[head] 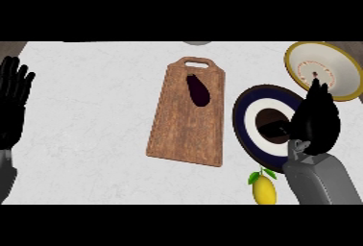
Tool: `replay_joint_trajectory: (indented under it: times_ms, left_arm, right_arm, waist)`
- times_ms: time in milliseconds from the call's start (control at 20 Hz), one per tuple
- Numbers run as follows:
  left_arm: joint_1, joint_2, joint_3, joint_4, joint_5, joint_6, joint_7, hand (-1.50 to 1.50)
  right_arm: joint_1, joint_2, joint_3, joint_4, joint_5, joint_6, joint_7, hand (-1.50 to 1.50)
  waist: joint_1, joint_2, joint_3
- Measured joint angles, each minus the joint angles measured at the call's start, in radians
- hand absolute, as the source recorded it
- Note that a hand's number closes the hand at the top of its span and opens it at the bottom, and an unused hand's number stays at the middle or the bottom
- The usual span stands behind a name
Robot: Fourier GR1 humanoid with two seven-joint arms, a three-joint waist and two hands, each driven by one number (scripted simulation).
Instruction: Pick the sweet potato from the plate and place it in the bowl
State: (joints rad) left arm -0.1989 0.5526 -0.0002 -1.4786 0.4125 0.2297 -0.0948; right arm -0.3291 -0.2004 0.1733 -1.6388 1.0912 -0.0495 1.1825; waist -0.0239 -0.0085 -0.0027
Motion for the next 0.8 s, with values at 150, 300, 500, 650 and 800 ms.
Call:
replay_joint_trajectory:
  times_ms: [150,300,500,650,800]
  left_arm:
    - [0.003,-0.012,0.003,0.006,-0.007,-0.014,-0.01,0.0]
    - [-0.003,-0.024,0.002,0.015,-0.022,-0.017,-0.016,0.0]
    - [-0.016,-0.048,0.006,0.026,-0.039,-0.02,-0.021,0.0]
    - [-0.039,-0.054,0.013,0.028,-0.051,-0.023,0.008,0.0]
    - [-0.051,-0.068,0.033,0.056,-0.063,-0.043,-0.005,0.0]
  right_arm:
    - [0.052,0.014,-0.023,-0.053,0.011,0.027,-0.01,-1.5]
    - [0.092,0.028,-0.058,-0.065,0.017,0.044,-0.026,-1.5]
    - [0.132,0.048,-0.101,-0.09,0.034,0.068,-0.053,-1.5]
    - [0.165,0.068,-0.121,-0.085,0.059,0.063,-0.079,-1.5]
    - [0.183,0.074,-0.157,-0.064,0.059,0.048,-0.118,-1.5]
  waist:
    - [0.007,0.003,0.001]
    - [0.012,0.005,0.002]
    - [0.016,0.007,0.002]
    - [0.018,0.008,0.003]
    - [0.02,0.008,0.002]
